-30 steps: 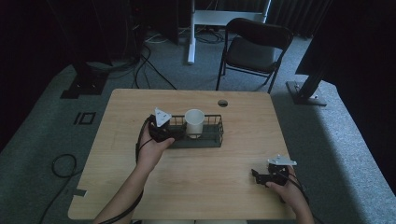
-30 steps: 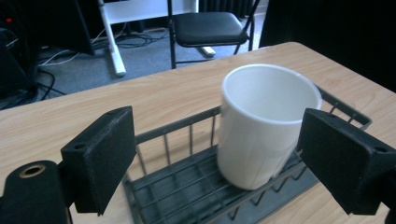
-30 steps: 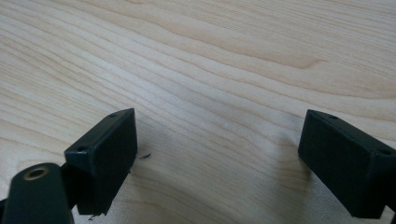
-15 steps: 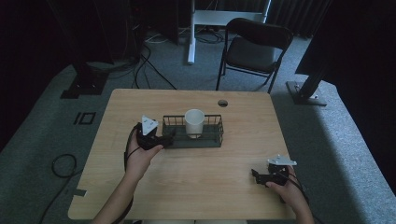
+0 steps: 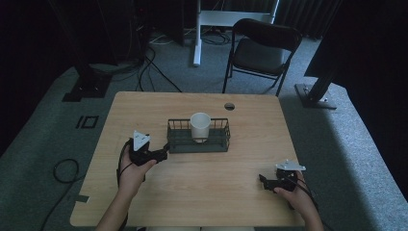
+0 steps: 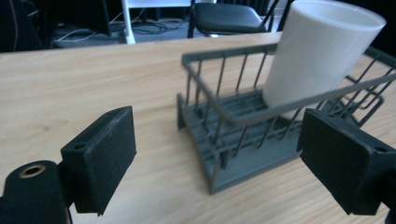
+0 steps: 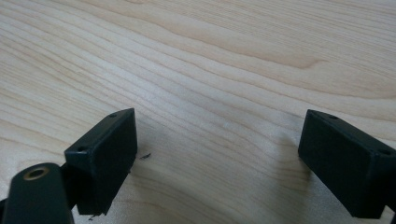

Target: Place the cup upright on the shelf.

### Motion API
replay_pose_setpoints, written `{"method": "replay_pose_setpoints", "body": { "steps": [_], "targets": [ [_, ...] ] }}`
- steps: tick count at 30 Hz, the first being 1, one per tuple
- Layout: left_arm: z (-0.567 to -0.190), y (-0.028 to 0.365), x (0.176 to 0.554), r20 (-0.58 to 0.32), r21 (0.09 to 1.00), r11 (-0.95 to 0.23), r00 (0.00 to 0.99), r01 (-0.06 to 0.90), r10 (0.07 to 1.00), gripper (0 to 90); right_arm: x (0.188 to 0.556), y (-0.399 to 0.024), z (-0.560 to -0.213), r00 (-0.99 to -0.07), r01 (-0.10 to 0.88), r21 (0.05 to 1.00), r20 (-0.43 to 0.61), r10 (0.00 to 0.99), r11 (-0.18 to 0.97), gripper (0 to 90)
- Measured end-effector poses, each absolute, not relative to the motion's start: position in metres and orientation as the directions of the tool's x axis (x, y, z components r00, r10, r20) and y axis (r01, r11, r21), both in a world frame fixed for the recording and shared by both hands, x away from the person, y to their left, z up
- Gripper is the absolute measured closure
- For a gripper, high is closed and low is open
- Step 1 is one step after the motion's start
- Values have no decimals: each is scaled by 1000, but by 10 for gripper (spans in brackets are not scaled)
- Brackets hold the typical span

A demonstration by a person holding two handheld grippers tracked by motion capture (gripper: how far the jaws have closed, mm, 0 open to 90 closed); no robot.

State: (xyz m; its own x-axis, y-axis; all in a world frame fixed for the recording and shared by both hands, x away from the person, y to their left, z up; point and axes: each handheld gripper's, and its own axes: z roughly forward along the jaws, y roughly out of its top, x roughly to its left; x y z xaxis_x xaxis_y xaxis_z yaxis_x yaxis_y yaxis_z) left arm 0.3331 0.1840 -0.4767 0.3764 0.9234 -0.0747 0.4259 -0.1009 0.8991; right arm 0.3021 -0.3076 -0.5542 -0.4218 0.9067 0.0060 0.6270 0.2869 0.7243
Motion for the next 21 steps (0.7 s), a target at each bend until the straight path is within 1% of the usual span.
{"method": "replay_pose_setpoints", "body": {
  "steps": [17, 20, 21],
  "targets": [
    [-517, 213, 310, -79, 869, -87, 311, 486, 947, 124, 302, -308, -554, -423, 625, 725, 5, 906, 288, 113],
    [-524, 217, 305, -71, 866, -91, 300, 493, 951, 123, 302, -308, -554, -423, 625, 725, 5, 906, 288, 113],
    [-526, 218, 304, -52, 869, -102, 294, 485, 954, 123, 302, -308, -554, -423, 625, 726, 5, 906, 288, 113]
  ]
}}
